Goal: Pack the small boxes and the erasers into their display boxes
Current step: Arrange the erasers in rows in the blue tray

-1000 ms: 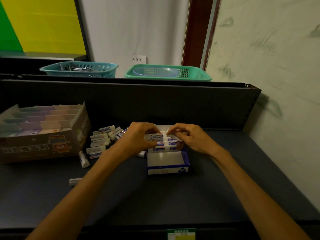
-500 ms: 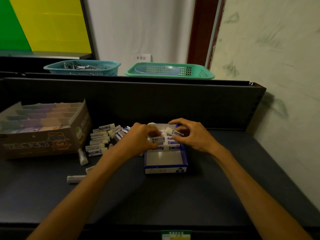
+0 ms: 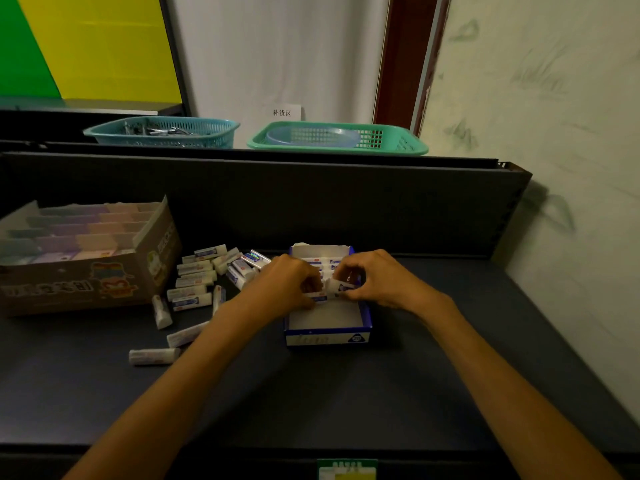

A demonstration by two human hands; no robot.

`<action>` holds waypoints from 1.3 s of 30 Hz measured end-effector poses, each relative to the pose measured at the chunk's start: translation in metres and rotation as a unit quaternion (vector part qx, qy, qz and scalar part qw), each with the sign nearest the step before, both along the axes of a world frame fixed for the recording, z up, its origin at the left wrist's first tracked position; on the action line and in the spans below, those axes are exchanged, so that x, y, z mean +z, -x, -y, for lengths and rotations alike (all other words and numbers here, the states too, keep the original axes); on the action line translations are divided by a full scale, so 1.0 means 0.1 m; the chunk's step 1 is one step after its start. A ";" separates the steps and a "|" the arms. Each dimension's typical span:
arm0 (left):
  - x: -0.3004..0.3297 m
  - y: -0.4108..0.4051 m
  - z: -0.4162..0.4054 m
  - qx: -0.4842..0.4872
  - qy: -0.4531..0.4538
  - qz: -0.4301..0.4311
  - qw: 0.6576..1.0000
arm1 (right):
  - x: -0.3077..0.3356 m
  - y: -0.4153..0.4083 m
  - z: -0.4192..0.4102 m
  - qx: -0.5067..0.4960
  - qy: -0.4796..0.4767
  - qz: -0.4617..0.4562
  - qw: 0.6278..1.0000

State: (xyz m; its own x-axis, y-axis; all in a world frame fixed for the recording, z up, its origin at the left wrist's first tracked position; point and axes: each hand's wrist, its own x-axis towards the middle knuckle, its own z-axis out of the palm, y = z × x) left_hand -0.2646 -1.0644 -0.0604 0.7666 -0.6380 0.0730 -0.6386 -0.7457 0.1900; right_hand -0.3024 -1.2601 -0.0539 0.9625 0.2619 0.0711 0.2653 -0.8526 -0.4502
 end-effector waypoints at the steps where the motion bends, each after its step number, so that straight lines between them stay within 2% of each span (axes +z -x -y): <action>1: 0.00 0.00 0.00 -0.002 -0.007 0.000 1.000 | -0.01 0.00 -0.01 0.000 0.016 -0.001 1.000; 14: -0.01 -0.01 -0.09 -0.021 -0.034 -0.006 0.999 | -0.09 -0.04 -0.07 -0.005 0.118 -0.005 0.993; 31: 0.01 -0.01 -0.09 -0.028 -0.030 0.003 0.999 | 0.00 -0.02 -0.07 0.004 0.114 -0.037 0.993; 39: 0.00 0.01 -0.08 -0.018 -0.035 0.010 0.999 | -0.02 0.01 -0.10 0.001 0.130 -0.014 0.991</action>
State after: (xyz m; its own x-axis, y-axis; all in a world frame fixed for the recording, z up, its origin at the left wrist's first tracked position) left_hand -0.2660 -1.0565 -0.0606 0.7419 -0.6691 0.0432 -0.6684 -0.7331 0.1257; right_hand -0.3031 -1.2504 -0.0563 0.9626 0.2695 -0.0260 0.2574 -0.9406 -0.2215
